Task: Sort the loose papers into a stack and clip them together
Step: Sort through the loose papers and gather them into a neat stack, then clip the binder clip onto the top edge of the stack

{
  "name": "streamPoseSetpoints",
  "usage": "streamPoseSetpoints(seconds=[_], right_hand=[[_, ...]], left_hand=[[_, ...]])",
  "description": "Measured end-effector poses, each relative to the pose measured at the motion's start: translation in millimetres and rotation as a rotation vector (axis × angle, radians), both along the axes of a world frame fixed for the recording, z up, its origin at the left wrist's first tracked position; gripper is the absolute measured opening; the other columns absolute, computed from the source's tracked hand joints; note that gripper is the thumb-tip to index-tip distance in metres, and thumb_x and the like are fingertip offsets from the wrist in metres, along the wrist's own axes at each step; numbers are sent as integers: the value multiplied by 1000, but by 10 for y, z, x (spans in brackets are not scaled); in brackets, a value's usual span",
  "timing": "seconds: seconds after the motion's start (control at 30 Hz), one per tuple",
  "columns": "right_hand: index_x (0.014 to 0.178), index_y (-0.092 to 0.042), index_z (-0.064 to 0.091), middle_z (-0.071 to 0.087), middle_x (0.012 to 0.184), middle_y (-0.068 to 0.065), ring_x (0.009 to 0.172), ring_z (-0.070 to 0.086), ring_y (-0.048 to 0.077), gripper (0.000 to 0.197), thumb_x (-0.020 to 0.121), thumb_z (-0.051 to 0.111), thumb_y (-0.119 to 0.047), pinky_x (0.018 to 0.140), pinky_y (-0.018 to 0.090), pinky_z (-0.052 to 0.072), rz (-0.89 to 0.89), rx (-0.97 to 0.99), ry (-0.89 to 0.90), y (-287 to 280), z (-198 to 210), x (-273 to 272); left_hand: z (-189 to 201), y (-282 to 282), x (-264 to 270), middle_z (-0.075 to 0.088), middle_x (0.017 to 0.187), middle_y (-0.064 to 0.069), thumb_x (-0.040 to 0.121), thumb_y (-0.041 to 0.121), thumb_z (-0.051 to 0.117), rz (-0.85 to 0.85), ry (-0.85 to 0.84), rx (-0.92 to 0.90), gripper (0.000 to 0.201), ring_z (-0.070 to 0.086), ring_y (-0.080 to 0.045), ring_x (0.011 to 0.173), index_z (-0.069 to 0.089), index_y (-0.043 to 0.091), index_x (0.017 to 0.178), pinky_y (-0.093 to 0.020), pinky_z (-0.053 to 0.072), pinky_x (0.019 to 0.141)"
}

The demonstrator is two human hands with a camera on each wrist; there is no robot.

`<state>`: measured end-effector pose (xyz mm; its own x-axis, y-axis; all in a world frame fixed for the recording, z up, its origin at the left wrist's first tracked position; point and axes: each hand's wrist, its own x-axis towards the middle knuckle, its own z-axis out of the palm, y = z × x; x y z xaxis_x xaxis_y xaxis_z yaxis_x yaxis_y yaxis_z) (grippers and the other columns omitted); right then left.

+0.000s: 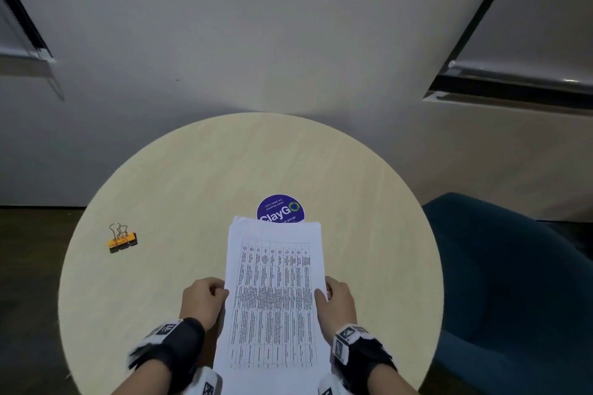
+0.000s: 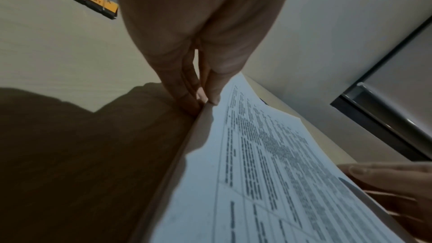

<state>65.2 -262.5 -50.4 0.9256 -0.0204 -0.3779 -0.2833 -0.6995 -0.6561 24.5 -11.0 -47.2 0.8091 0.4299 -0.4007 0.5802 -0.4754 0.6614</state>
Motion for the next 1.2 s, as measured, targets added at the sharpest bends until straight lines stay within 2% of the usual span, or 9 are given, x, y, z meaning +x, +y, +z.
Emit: streamPoseSetpoints(seconds=[0.2, 0.3, 0.43, 0.57, 0.67, 0.8, 1.03, 1.13, 1.2], right_hand=[[126, -19, 55, 45, 116, 5, 100, 55, 19, 32, 96, 48, -25, 88, 26, 44, 46, -16, 18, 16, -26, 19], [119, -16, 58, 47, 114, 7, 94, 53, 18, 27, 96, 47, -23, 82, 24, 42, 73, -31, 22, -7, -9, 51], [138, -22, 44, 44, 127, 5, 118, 46, 22, 44, 94, 47, -22, 101, 32, 41, 78, -95, -34, 29, 20, 86], [150, -22, 25, 25, 155, 5, 145, 19, 22, 58, 96, 46, -23, 118, 34, 22, 204, -190, -142, 192, 103, 203], [153, -25, 17, 15, 160, 6, 149, 10, 21, 61, 98, 45, -24, 121, 33, 13, 362, -223, -179, 405, 162, 320], [153, -26, 11, 7, 161, 12, 149, 4, 25, 64, 98, 45, -24, 122, 36, 6, 538, -320, -166, 682, 157, 418], [153, -30, 0, -12, 161, 9, 149, -8, 27, 69, 99, 41, -39, 120, 41, 1, 686, -439, -23, 828, -138, 429], [152, -31, -7, -24, 158, 6, 148, -15, 24, 68, 98, 33, -46, 118, 36, -10, 674, -435, -80, 782, -278, 365], [147, -39, -15, -33, 152, 3, 148, -18, 24, 67, 90, 14, -59, 110, 29, -26, 669, -437, -136, 757, -364, 318]], left_hand=[[39, -68, -44, 72, 107, -10, 83, 2, 62, -126, -69, 55, 46, 63, -30, 103, 62, 16, 127, -24, 38, 76], [45, -30, -57, 69, 117, -9, 89, 7, 59, -137, -46, 28, 41, 60, -27, 110, 59, 14, 129, -26, 41, 85], [16, 142, -96, 57, 132, -15, 91, 15, 58, -109, -1, 72, 47, 54, -31, 120, 50, 9, 137, -32, 40, 99], [58, 461, -141, 43, 132, -23, 91, 18, 57, 42, 35, 220, 52, 37, -40, 126, 43, 10, 140, -44, 34, 105], [174, 756, -128, 30, 142, -23, 90, 15, 56, 153, 22, 299, 56, 22, -39, 132, 37, 9, 142, -48, 31, 107], [313, 1152, -28, 21, 148, -22, 87, 15, 59, 267, 18, 378, 59, 18, -39, 134, 36, 8, 141, -50, 33, 106], [486, 1639, 253, 22, 149, -23, 90, 27, 59, 292, 147, 360, 62, 18, -39, 136, 33, 5, 142, -45, 28, 108], [453, 1810, 443, 37, 143, -24, 91, 30, 57, 310, 166, 304, 55, 30, -41, 131, 41, 1, 136, -42, 29, 106], [390, 1911, 529, 51, 134, -23, 93, 27, 56, 295, 136, 289, 46, 41, -40, 126, 52, 0, 129, -40, 34, 102]])
